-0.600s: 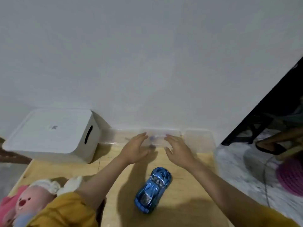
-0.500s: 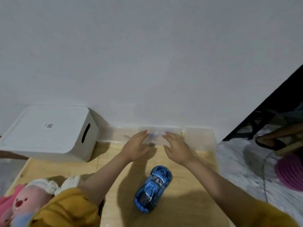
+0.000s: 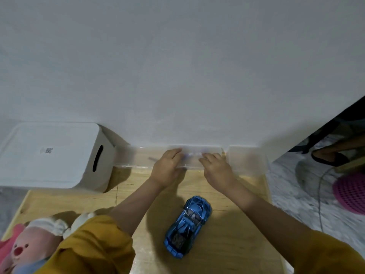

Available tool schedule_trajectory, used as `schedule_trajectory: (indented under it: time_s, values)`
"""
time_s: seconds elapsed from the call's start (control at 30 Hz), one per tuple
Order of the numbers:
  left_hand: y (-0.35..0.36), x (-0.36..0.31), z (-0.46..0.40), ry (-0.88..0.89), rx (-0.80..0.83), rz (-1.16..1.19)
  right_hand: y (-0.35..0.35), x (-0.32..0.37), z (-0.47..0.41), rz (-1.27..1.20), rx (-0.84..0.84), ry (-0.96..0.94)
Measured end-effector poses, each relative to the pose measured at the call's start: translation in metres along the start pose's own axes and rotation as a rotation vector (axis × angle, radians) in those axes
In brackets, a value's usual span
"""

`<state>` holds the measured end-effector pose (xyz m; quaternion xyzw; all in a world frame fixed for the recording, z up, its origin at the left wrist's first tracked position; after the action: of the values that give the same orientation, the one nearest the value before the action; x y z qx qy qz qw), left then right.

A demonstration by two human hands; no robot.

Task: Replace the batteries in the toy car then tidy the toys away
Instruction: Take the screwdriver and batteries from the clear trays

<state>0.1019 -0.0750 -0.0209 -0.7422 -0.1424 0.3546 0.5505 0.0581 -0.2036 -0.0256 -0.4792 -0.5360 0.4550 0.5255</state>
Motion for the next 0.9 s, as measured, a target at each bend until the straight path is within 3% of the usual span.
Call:
schedule_trajectory:
  time_s: [0.5,0.57,0.73,0.9]
  values:
    - [-0.011,-0.017,-0.011,0.124,-0.015,-0.202,-0.042,-0.005,-0.024,-0.145,0.193,0.037]
    - [-0.017,-0.014,-0.013,0.132,-0.029,-0.241,-0.055,-0.009,-0.023,-0.23,0.123,0.025]
    - [-0.022,-0.007,0.001,0.116,-0.071,-0.354,-0.095,-0.024,-0.017,-0.275,-0.354,0.06]
    - [-0.026,-0.008,0.008,0.124,-0.074,-0.397,-0.084,-0.021,-0.006,-0.301,-0.462,0.139]
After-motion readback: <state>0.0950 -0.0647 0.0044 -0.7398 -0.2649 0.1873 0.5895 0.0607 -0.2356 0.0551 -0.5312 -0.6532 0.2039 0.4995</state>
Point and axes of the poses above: each hand's wrist, its own z-axis away from the middle knuckle, its own y-axis out of the palm, x = y × z, the point moved 9 cm from there along -z, towards the middle knuckle, and after that the axes turned 10 degrees about y, right-handed, at the moved point
